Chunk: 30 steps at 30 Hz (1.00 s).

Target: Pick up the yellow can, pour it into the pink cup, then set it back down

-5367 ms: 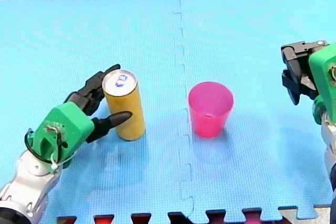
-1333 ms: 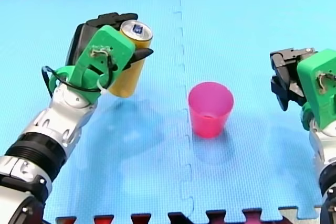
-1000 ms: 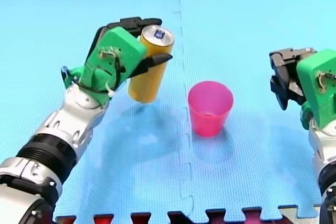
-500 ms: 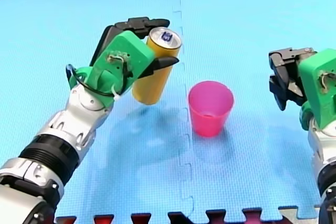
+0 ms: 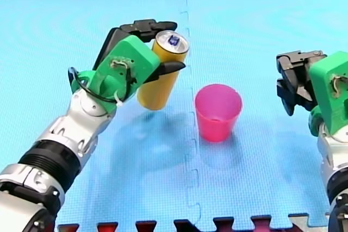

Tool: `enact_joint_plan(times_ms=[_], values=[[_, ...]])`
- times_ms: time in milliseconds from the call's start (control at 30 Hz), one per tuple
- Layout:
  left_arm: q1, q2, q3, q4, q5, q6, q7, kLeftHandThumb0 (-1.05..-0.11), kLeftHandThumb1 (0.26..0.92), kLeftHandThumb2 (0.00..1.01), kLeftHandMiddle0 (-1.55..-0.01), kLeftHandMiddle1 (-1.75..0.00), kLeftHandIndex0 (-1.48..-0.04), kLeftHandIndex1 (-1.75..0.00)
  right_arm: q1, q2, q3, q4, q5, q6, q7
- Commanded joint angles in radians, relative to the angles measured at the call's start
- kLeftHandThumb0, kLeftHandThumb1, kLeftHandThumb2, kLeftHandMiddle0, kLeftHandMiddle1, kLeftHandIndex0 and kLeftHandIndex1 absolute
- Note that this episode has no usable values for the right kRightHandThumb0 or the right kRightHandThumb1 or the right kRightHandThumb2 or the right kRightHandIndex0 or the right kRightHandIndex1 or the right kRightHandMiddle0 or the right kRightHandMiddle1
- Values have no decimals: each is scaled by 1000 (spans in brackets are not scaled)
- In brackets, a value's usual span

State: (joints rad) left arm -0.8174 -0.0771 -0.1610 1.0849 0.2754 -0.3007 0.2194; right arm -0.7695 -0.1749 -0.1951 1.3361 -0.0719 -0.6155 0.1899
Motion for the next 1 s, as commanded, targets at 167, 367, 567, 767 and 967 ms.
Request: enact_joint_plan(times_ms=[167, 367, 567, 767, 967], values=[[-17, 2, -36, 17, 42, -49, 13, -420, 790, 1, -1379, -4, -1183, 0, -5, 7, -28, 3, 32, 15, 24], [-27, -4, -49, 33, 60, -59, 34, -431, 791, 1, -1377, -2, -1177, 0, -7, 8, -27, 3, 27, 27, 18], [-39, 10, -89, 40, 118, -72, 74, -440, 789, 0, -1380, -3, -1179, -1, -13, 9, -28, 4, 27, 51, 19], [-58, 18, -115, 56, 156, -108, 112, -448, 791, 1, -1383, -4, -1185, -3, -16, 11, -26, 4, 23, 64, 14], [-78, 25, -128, 58, 168, -119, 108, -469, 801, 3, -1372, -1, -1173, -1, -18, 18, -41, 5, 40, 74, 35]])
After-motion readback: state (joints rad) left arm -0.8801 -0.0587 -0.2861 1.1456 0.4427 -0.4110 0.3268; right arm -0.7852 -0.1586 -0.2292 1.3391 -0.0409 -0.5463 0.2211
